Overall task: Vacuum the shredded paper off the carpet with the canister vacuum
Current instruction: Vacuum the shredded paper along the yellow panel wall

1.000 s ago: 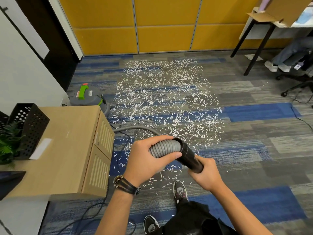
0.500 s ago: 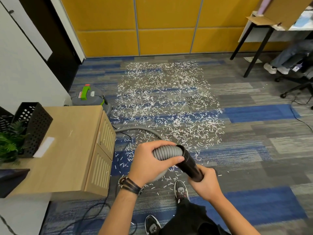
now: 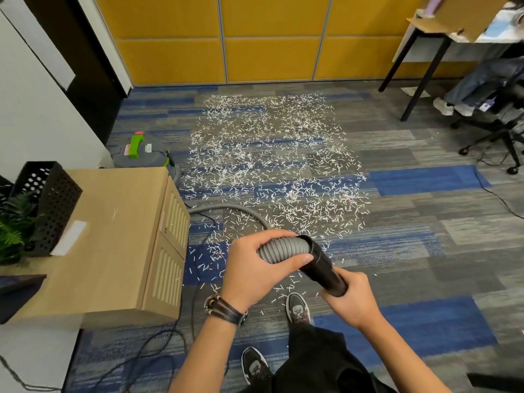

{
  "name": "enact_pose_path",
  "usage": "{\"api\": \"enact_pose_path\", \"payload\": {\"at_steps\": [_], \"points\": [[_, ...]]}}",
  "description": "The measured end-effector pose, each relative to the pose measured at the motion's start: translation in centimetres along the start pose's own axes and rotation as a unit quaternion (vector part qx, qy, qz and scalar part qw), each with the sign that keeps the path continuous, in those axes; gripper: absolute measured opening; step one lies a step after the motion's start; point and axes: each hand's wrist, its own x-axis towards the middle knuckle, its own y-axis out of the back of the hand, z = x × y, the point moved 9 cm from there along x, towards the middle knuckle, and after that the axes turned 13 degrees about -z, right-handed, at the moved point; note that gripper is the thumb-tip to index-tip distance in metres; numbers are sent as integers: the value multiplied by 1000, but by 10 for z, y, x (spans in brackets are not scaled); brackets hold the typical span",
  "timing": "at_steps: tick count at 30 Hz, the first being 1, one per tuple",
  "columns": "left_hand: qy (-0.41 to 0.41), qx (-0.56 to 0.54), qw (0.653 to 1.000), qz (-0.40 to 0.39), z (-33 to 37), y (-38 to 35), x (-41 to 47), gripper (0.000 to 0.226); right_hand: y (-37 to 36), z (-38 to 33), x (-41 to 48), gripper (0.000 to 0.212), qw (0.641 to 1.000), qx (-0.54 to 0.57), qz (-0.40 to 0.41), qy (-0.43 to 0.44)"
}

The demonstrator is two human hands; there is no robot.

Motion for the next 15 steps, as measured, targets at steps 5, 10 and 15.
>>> {"api": "enact_pose_path", "payload": {"at_steps": [5,10,15], "points": [[3,25,999,-42,-2,-27,5,44,20,20,-6,39,999,-38,4,-16],[35,64,995,-71,-15,-53,19,45,23,57,0,11,998,-33,-2,-53],[16,61,997,-40,-1,-46,26,47,19,47,4,20,999,24,9,-45]]}}
